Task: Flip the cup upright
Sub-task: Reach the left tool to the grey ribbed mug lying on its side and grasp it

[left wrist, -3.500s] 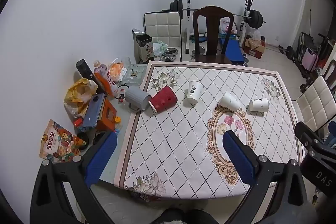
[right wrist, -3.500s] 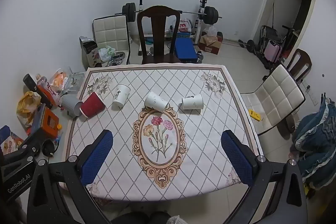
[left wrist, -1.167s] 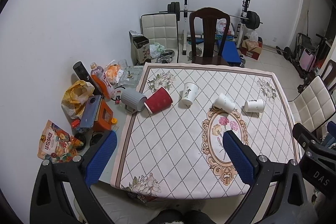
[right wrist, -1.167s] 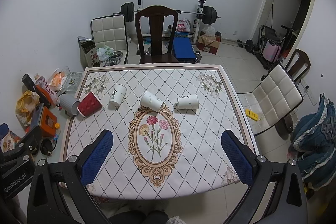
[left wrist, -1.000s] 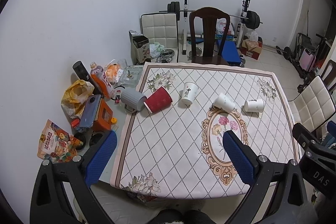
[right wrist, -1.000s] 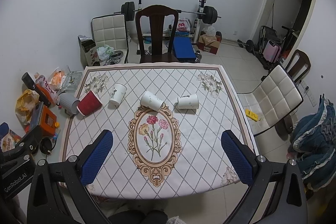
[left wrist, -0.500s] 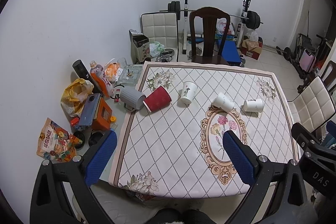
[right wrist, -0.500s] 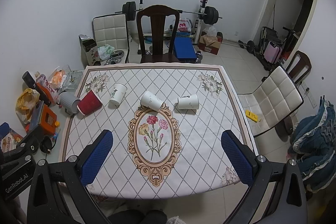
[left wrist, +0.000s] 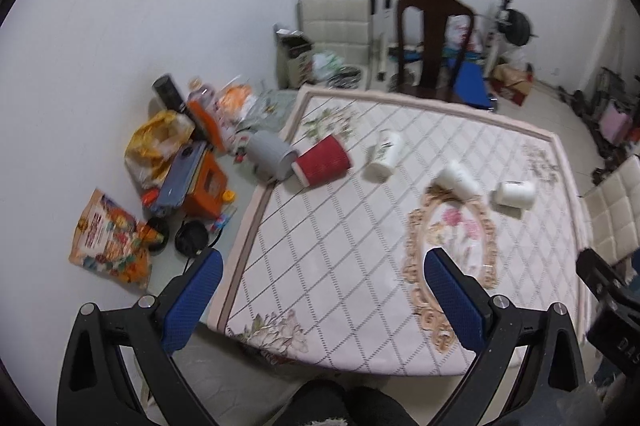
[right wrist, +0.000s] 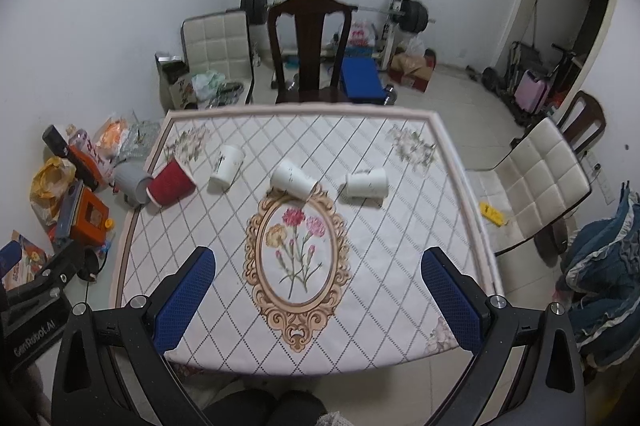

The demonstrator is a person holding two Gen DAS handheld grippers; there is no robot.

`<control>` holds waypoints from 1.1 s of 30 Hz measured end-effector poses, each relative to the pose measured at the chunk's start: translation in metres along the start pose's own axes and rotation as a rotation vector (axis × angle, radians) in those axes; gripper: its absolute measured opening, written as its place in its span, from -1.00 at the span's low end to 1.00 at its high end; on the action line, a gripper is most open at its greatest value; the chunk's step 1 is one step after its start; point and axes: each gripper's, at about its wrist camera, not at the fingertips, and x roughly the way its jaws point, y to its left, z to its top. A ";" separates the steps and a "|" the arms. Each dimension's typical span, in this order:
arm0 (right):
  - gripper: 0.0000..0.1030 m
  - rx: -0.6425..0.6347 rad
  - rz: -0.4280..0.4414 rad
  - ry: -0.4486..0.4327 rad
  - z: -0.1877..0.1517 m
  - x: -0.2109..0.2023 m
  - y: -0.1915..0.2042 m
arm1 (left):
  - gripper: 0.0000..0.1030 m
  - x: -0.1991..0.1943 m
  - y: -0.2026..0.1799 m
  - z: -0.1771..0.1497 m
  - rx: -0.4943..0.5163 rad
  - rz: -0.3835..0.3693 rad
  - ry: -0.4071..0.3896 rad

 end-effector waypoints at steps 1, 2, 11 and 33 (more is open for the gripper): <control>1.00 -0.006 0.012 0.017 -0.001 0.011 0.001 | 1.00 0.007 0.003 0.001 -0.007 0.014 0.014; 1.00 -0.013 0.016 0.034 -0.001 0.021 0.005 | 1.00 0.019 0.007 0.000 -0.017 0.032 0.038; 1.00 -0.040 0.016 0.223 0.001 0.148 0.051 | 1.00 0.117 0.048 0.015 -0.089 0.094 0.213; 1.00 -0.115 -0.087 0.471 0.062 0.374 0.189 | 0.99 0.354 0.145 0.116 -0.449 -0.027 0.459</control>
